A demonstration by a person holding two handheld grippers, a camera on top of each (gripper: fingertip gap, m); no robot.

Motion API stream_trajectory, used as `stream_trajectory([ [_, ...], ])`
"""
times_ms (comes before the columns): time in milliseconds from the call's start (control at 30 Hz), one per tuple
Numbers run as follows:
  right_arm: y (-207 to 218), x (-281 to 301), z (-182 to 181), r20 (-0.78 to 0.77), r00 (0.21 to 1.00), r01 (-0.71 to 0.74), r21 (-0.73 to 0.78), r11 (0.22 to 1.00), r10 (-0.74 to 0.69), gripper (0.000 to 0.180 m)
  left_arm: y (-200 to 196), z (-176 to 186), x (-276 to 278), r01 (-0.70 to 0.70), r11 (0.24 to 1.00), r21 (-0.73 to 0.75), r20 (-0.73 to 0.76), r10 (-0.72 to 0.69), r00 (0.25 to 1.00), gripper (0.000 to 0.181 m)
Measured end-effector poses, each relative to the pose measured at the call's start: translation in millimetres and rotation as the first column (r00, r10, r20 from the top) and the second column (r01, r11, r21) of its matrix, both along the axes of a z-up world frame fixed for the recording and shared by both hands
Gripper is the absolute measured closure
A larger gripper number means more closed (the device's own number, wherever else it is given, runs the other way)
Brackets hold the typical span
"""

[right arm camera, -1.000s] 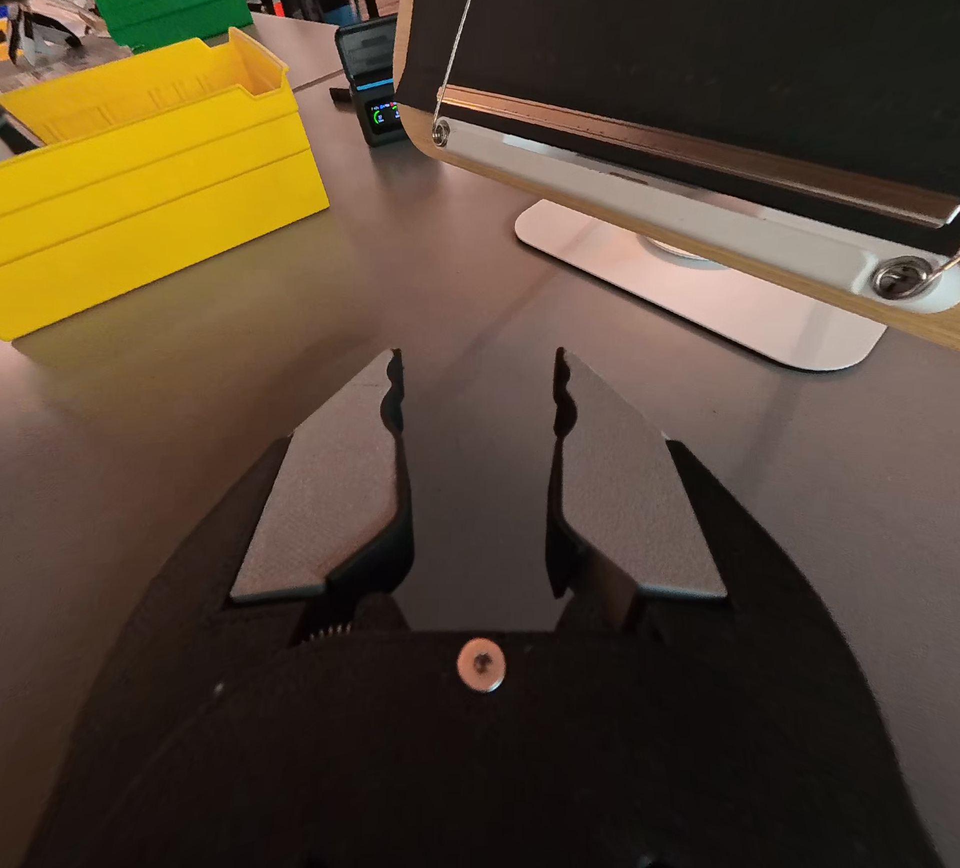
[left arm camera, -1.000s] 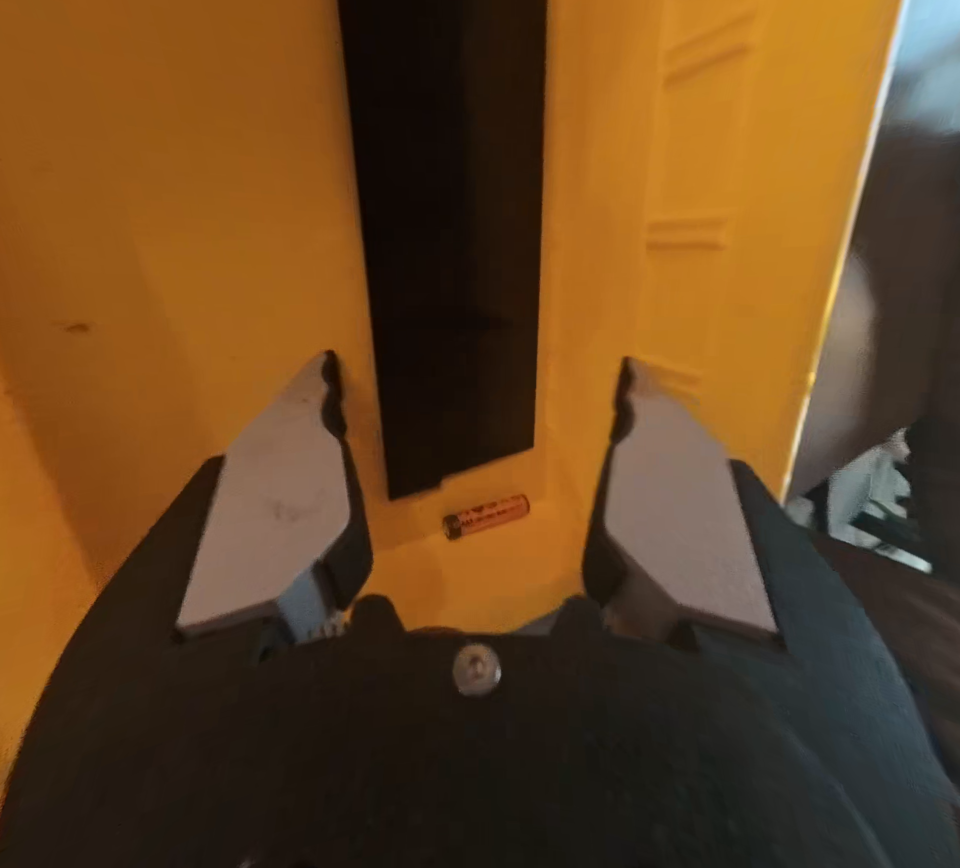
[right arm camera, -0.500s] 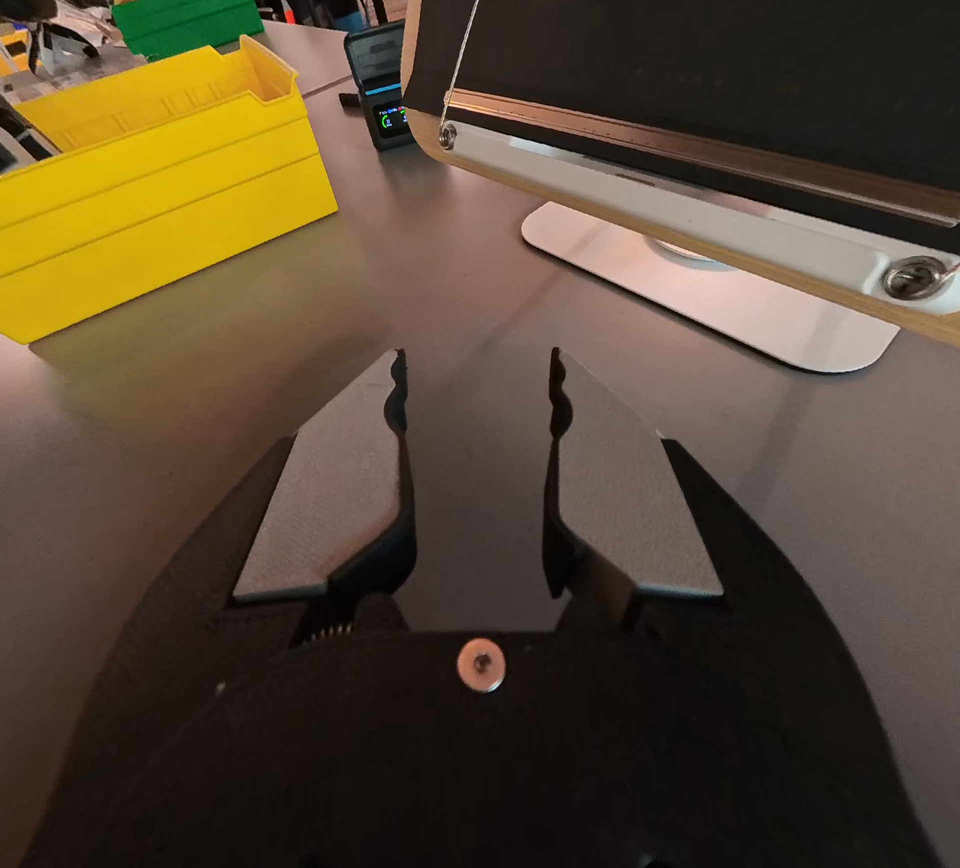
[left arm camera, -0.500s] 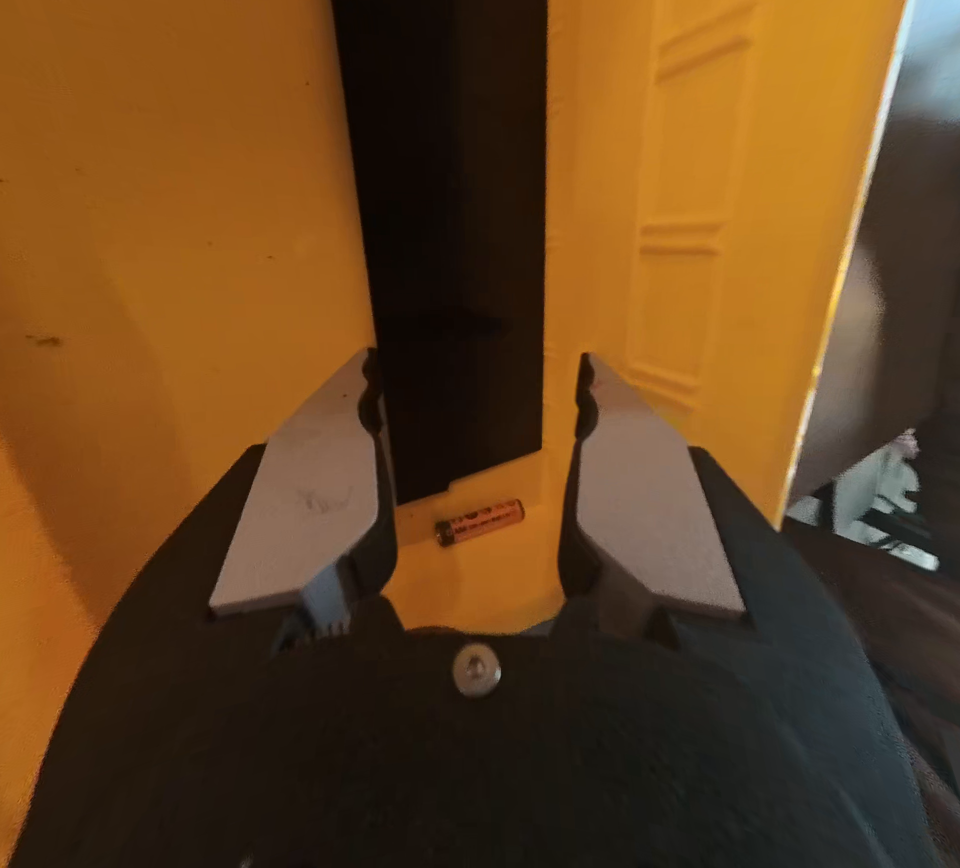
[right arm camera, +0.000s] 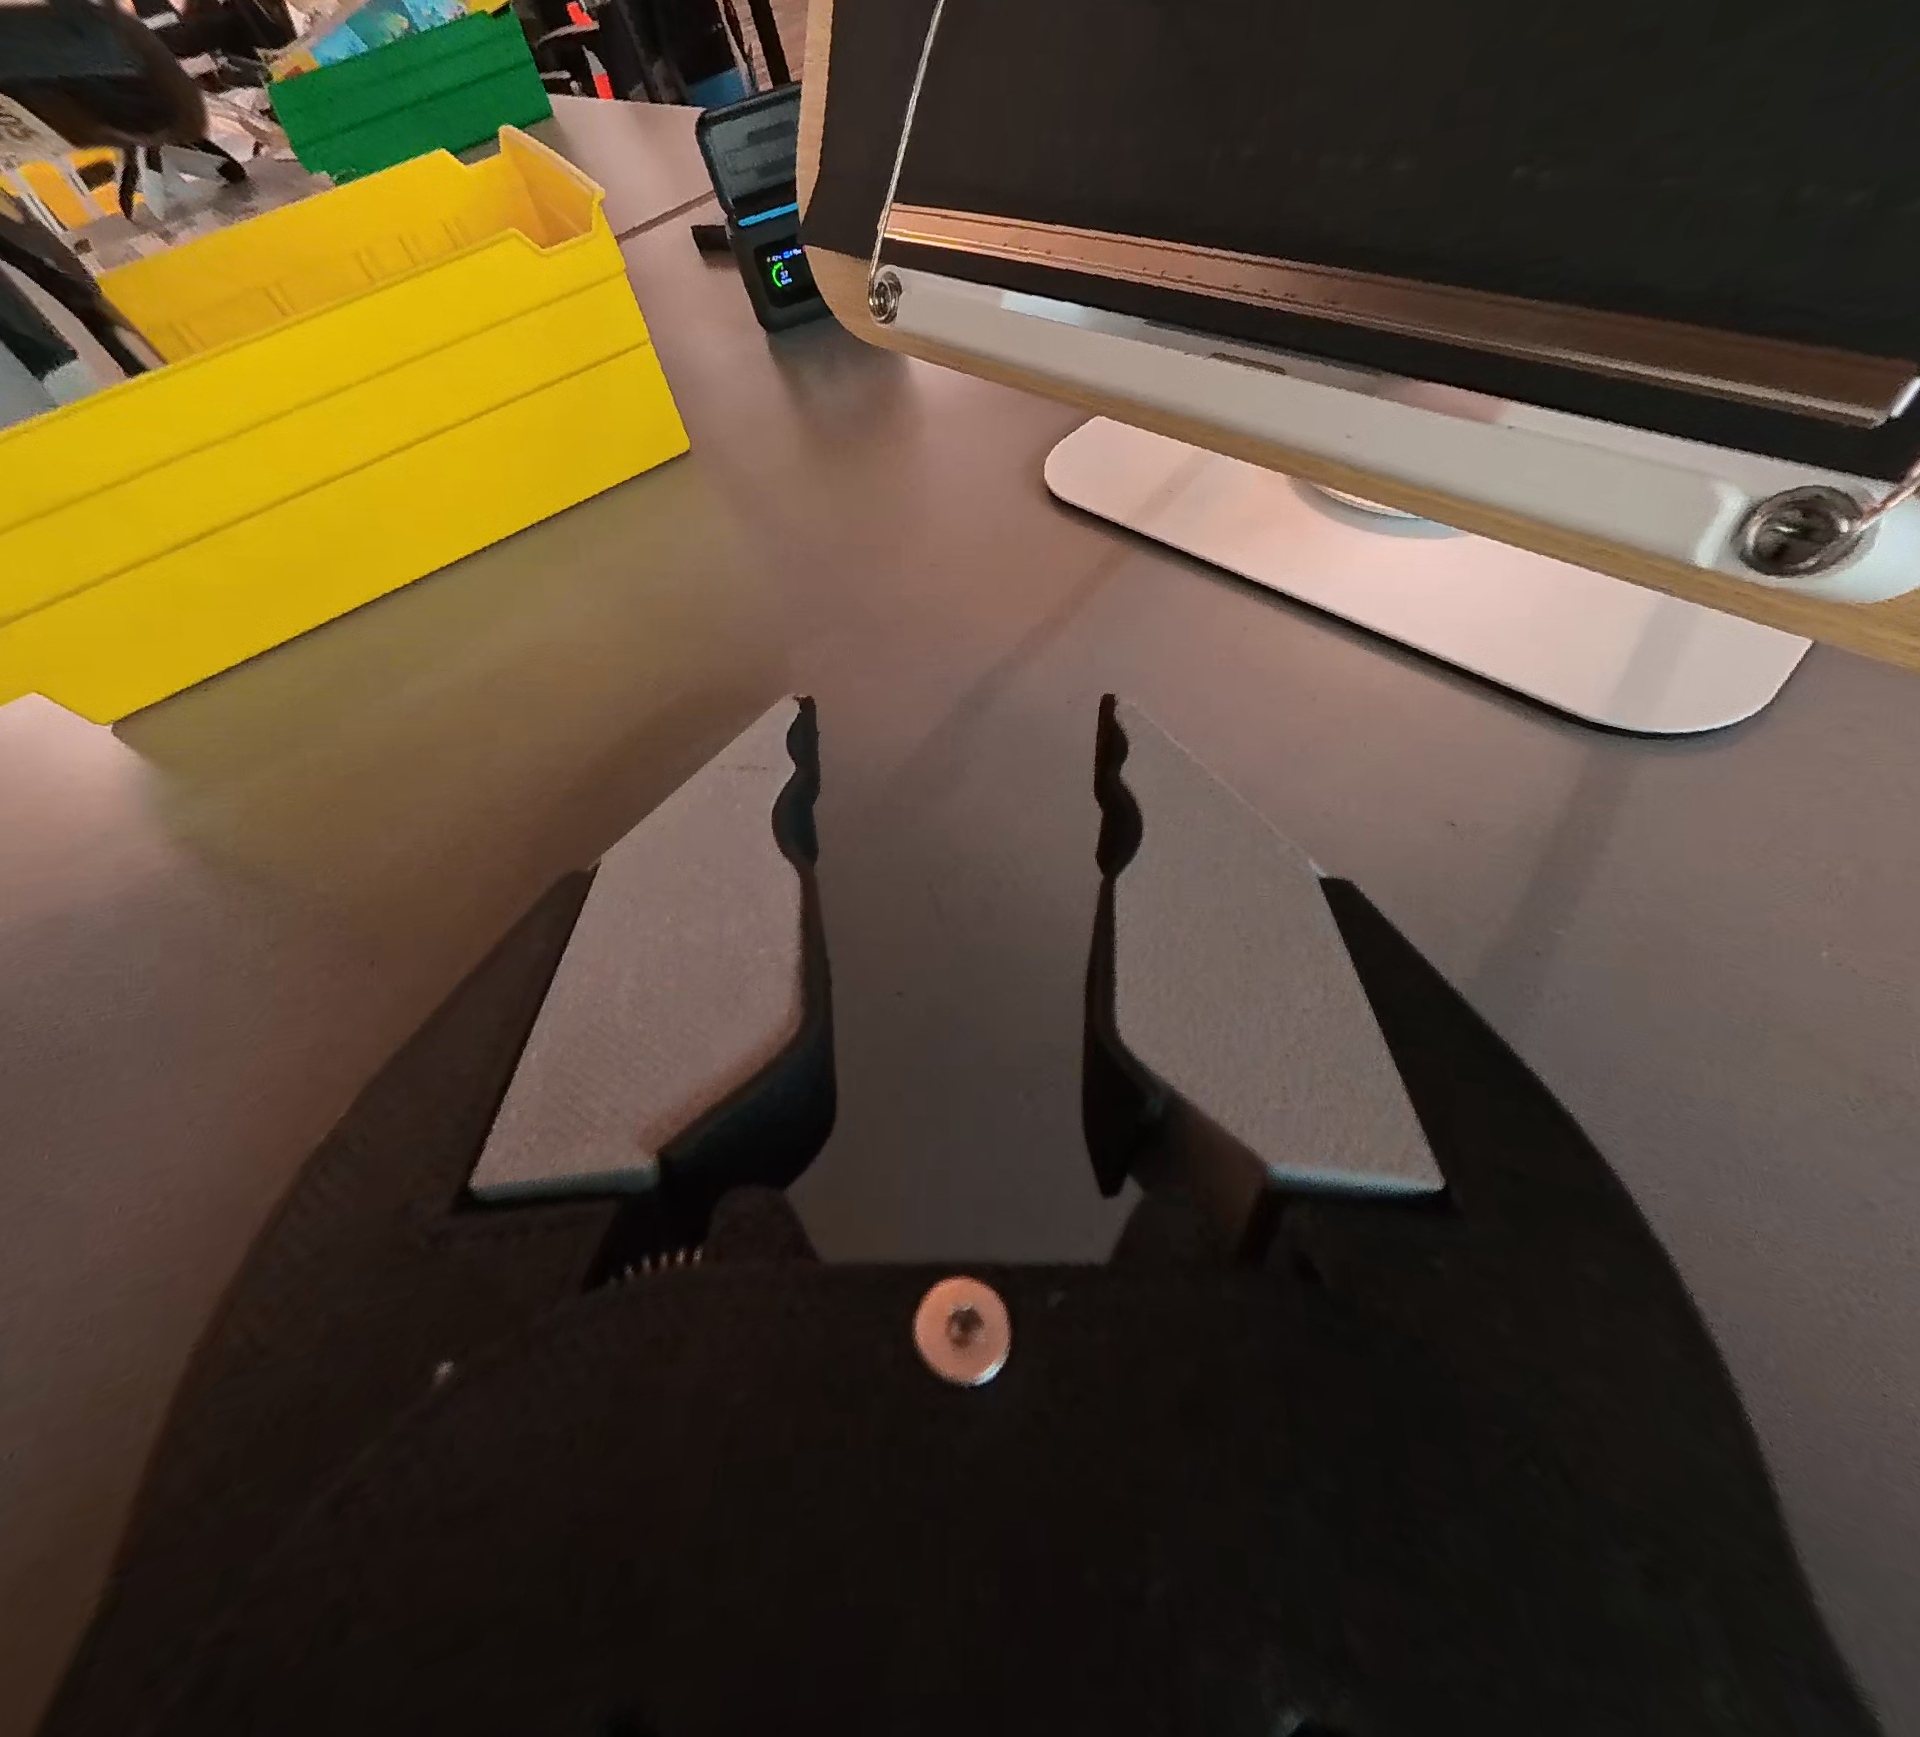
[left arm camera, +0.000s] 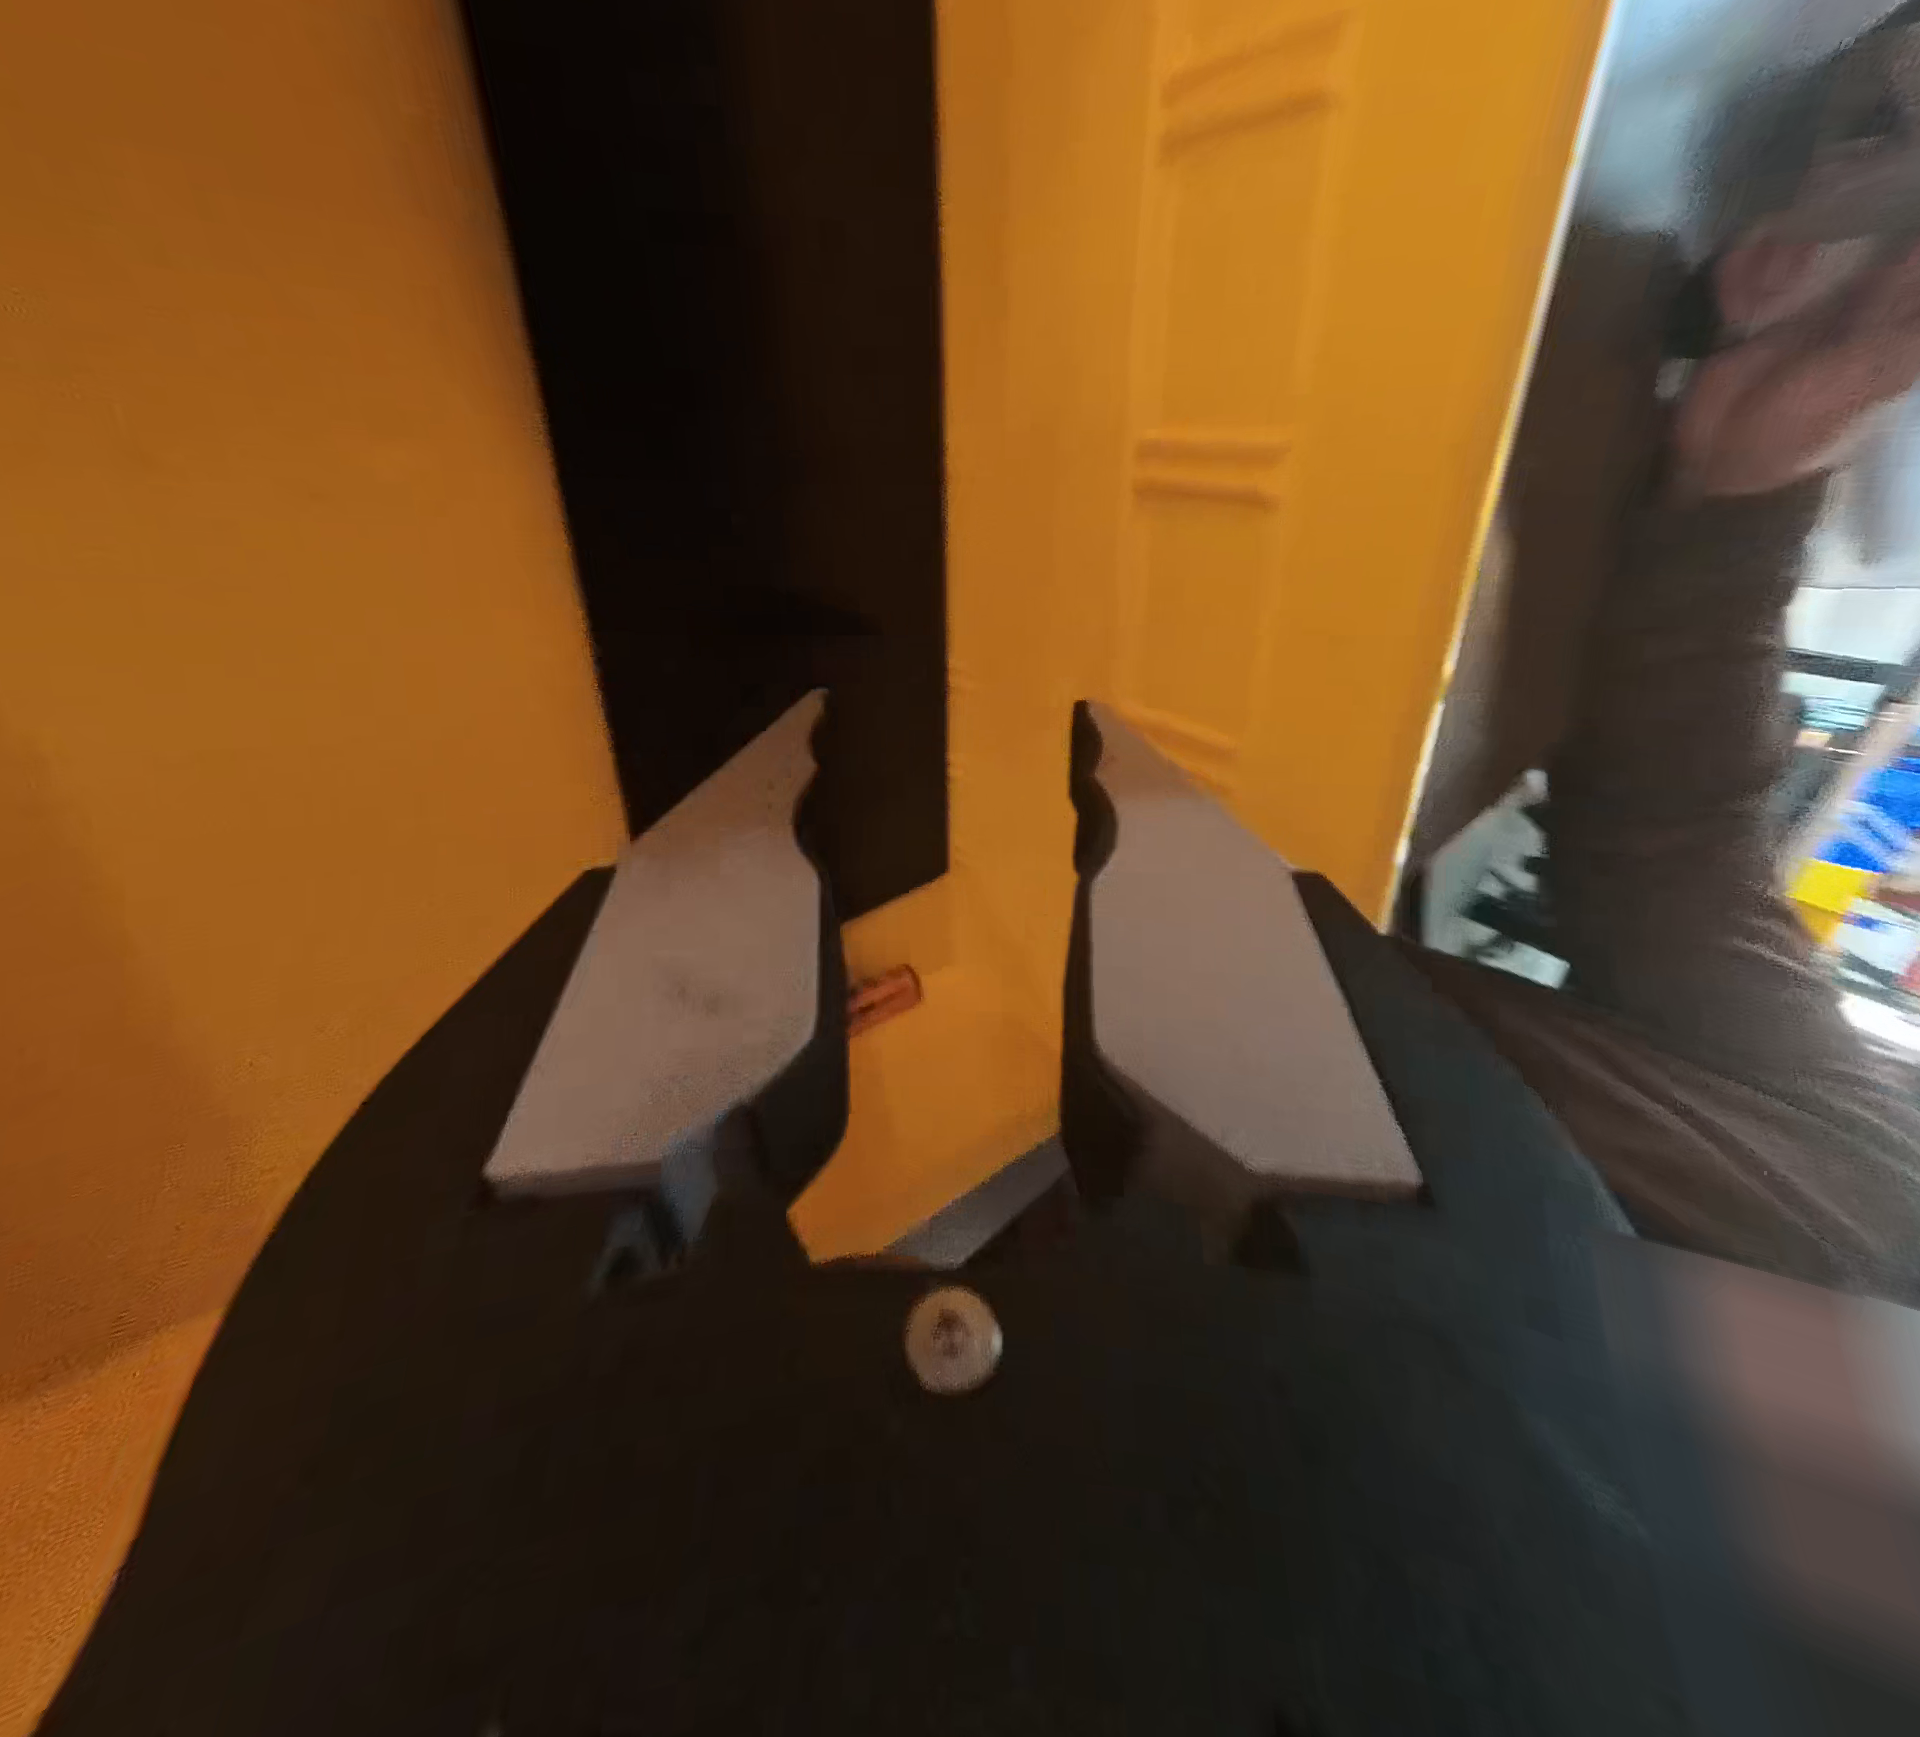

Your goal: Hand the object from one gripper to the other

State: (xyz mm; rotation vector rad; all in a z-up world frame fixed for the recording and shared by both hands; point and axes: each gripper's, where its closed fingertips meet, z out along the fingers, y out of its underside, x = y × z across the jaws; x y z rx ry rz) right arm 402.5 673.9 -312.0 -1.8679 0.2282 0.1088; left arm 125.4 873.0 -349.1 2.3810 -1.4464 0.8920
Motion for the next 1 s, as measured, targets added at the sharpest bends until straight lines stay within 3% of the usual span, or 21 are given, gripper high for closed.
stream_trajectory([
  [67,0.6,-1.2,0.1,0.002,1.0,-0.005,0.0,1.0,0.005,0.13,-1.9,2.8,0.2,-0.008,0.998,-0.059,0.029,0.01,1.0,0.142],
  [200,2.0,-3.7,-0.9,0.006,1.0,-0.016,-0.006,1.0,0.016,0.13,15.9,12.5,3.0,-0.05,0.999,0.003,0.098,0.049,0.994,0.113],
  [233,2.1,-4.1,-1.0,0.008,1.0,-0.018,-0.008,1.0,0.018,0.13,22.1,15.1,3.4,-0.061,0.997,0.045,0.111,0.055,0.992,0.127],
  [267,2.3,-4.4,-1.1,0.008,1.0,-0.019,-0.008,1.0,0.019,0.13,25.5,16.0,2.3,-0.054,0.995,0.086,0.108,0.044,0.993,0.166],
  [300,2.5,-4.6,-1.1,0.007,1.0,-0.021,-0.008,1.0,0.021,0.13,26.6,15.5,0.4,-0.034,0.992,0.123,0.096,0.022,0.995,0.181],
  [333,2.6,-4.7,-1.3,0.006,1.0,-0.022,-0.009,1.0,0.022,0.13,25.1,15.1,-0.9,-0.012,0.99,0.142,0.088,-0.001,0.996,0.173],
  [400,2.4,-4.6,-1.1,0.005,1.0,-0.022,-0.007,1.0,0.022,0.13,14.0,17.8,0.6,0.034,0.993,0.114,0.101,-0.046,0.994,0.134],
  [433,2.2,-4.6,-0.7,0.005,1.0,-0.022,-0.005,1.0,0.022,0.131,11.7,18.2,2.4,0.045,0.992,0.117,0.108,-0.058,0.992,0.125],
  [500,1.9,-4.5,-0.2,0.002,1.0,-0.021,-0.001,1.0,0.021,0.131,16.3,13.5,3.9,0.043,0.983,0.178,0.086,-0.059,0.995,0.121],
  [600,1.6,-4.3,0.1,-0.004,1.0,-0.021,0.002,1.0,0.021,0.131,22.5,4.3,-1.8,0.073,0.965,0.253,0.019,-0.081,0.997,0.094],
  [733,2.0,-4.9,-0.3,-0.006,1.0,-0.026,-0.001,1.0,0.026,0.131,28.1,-0.4,-5.3,0.079,0.948,0.308,-0.012,-0.079,0.997,0.083],
  [833,2.5,-6.1,-0.5,-0.003,1.0,-0.03,-0.002,1.0,0.03,0.131,38.2,-3.1,-10.8,0.077,0.932,0.355,-0.035,-0.069,0.997,0.052],
  [900,2.7,-6.6,-0.5,-0.001,0.999,-0.032,-0.003,0.999,0.032,0.131,34.2,0.0,-15.0,0.081,0.951,0.297,-0.012,-0.081,0.997,0.022],
  [1000,3.0,-7.0,-0.9,-0.001,0.999,-0.034,-0.006,0.999,0.034,0.131,20.1,28.5,-3.1,-0.019,0.998,0.055,0.17,0.009,0.985,0.022],
])
